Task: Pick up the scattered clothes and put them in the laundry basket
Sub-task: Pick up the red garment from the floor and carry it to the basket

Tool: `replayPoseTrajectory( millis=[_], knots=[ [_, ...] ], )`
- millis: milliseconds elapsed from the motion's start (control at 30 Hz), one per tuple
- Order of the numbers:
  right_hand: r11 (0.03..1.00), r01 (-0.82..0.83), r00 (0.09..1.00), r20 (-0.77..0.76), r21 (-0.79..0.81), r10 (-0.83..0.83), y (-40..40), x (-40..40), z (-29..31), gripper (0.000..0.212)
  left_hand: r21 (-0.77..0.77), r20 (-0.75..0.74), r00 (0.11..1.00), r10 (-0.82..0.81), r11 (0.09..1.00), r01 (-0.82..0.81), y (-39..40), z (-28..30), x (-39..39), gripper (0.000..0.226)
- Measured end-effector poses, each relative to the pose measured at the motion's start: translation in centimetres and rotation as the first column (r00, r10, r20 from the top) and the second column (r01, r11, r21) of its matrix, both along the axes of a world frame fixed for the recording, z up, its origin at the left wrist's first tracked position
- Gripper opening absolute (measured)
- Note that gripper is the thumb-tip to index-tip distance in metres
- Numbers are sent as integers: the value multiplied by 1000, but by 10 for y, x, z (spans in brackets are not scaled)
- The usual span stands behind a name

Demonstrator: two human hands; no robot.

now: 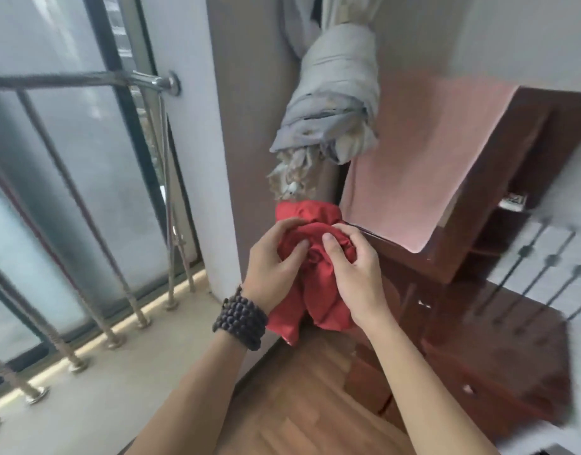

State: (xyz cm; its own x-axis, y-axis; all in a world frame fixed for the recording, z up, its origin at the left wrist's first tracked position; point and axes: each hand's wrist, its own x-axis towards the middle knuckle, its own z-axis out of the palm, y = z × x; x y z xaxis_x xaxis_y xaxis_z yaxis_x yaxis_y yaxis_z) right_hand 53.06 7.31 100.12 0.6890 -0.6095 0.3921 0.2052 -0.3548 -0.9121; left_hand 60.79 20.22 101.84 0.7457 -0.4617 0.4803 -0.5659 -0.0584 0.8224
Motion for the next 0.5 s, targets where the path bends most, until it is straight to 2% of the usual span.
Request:
replayPoseTrajectory(
  millis=[267,400,500],
  knots=[
    [961,275,962,2,26,-275,-185,-105,-9,16,112,33,967,-252,963,247,-213,6,-69,31],
    [887,459,888,-1,55,-459,-270,-178,-18,21,153,35,905,-424,897,414,-322,0,-124,31],
    [813,577,816,-13,84,-578,-303,-228,-23,28,147,26,835,-550,828,541,-377,-6,-165,30]
  ],
)
